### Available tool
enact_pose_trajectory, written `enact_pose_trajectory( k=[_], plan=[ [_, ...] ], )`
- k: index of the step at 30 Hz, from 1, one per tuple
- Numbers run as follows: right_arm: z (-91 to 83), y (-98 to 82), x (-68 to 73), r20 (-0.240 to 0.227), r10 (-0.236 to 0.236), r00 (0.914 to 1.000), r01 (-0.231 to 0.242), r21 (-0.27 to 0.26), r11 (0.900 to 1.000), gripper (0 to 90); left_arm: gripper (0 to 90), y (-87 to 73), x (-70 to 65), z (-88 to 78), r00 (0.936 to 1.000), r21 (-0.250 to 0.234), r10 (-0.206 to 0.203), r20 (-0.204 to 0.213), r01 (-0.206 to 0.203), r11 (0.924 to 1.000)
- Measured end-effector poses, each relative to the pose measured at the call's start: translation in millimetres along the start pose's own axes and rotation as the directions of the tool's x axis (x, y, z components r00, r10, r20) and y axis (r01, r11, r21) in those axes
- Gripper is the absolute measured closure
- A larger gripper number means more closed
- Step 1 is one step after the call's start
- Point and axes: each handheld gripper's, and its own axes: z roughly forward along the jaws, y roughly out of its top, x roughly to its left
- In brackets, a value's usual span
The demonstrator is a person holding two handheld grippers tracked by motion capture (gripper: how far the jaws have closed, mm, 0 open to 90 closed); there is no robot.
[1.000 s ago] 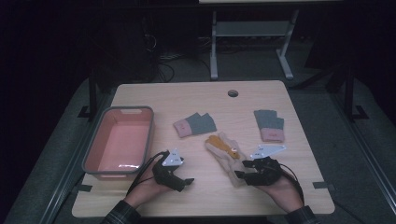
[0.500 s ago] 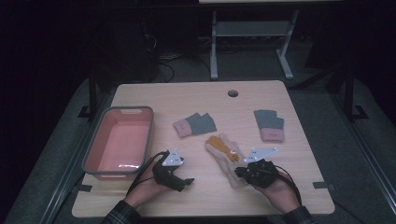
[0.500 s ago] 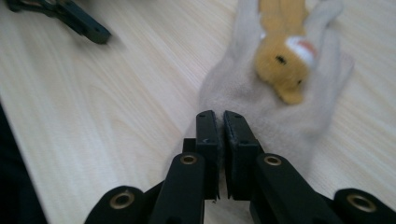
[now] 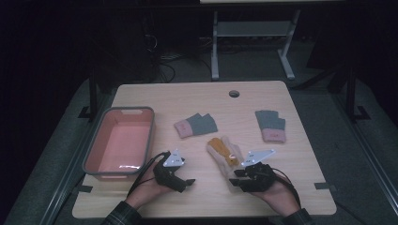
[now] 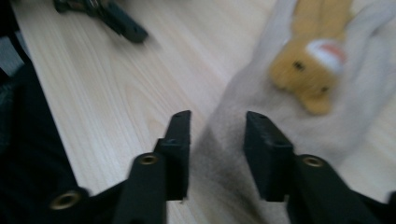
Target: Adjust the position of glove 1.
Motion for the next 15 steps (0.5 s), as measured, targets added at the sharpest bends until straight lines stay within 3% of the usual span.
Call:
enact_pose_trajectory(
  k=[3,4,5,6,7,9,10,11,12,13,15],
  plan=[
    [-15.1,2.2,-7.2,0.019,0.0,0.9998,0.001,-0.067,0.998,60.6,11.0,2.3,-0.4,0.0,1.0,0.016,-0.003,-0.003,0.003,0.9999],
    [-17.5,1.6,-9.9,0.028,0.006,0.9996,-0.004,-0.076,0.997,64.5,11.1,3.7,0.0,-0.6,1.0,0.038,0.005,-0.006,-0.005,0.9993],
    [-20.3,-1.9,-19.7,0.051,0.023,0.9984,-0.02,-0.067,0.998,75.6,13.3,5.6,-0.3,-0.8,0.9999,0.048,0.0,-0.016,0.0,0.9989],
    [-20.3,-1.9,-19.7,0.051,0.023,0.9984,-0.02,-0.067,0.998,75.6,13.3,7.5,-0.7,-1.3,0.9996,0.063,-0.006,-0.027,0.008,0.998],
    [-20.1,-6.2,-29.2,0.07,0.034,0.997,-0.03,-0.055,0.998,84.2,14.5,9.8,-1.1,-1.5,0.9991,0.074,0.001,-0.042,0.002,0.9972],
    [-19.4,-8.2,-34.7,0.079,0.038,0.9962,-0.034,-0.045,0.998,87.7,27.1,13.9,-2.9,-4.6,0.9986,0.064,0.008,-0.052,-0.005,0.998],
    [-18.6,-9.7,-39.6,0.083,0.044,0.9955,-0.041,-0.036,0.998,90.0,27.1,17.1,-3.8,-7.0,0.9992,0.044,0.001,-0.039,0.001,0.999],
    [-16.7,-12.9,-50.9,0.089,0.04,0.9953,-0.039,-0.019,0.999,90.0,42.5,23.1,-5.1,-8.6,0.9996,0.033,-0.022,-0.019,0.022,0.9992],
    [-15.7,-13.8,-54.3,0.088,0.037,0.9954,-0.036,-0.018,0.999,90.0,49.7,23.1,-5.1,-8.6,0.9996,0.033,-0.022,-0.019,0.022,0.9992],
    [-15.7,-13.8,-54.3,0.088,0.037,0.9954,-0.036,-0.018,0.999,90.0,49.7,26.9,-5.4,-8.3,0.9994,0.026,-0.035,0.004,0.035,0.9991],
    [-12.7,-16.2,-60.9,0.085,0.03,0.9959,-0.03,-0.002,1.0,90.0,64.3,34.3,-8.1,-4.1,0.9977,0.013,-0.053,0.042,0.052,0.9986]
  ],
)
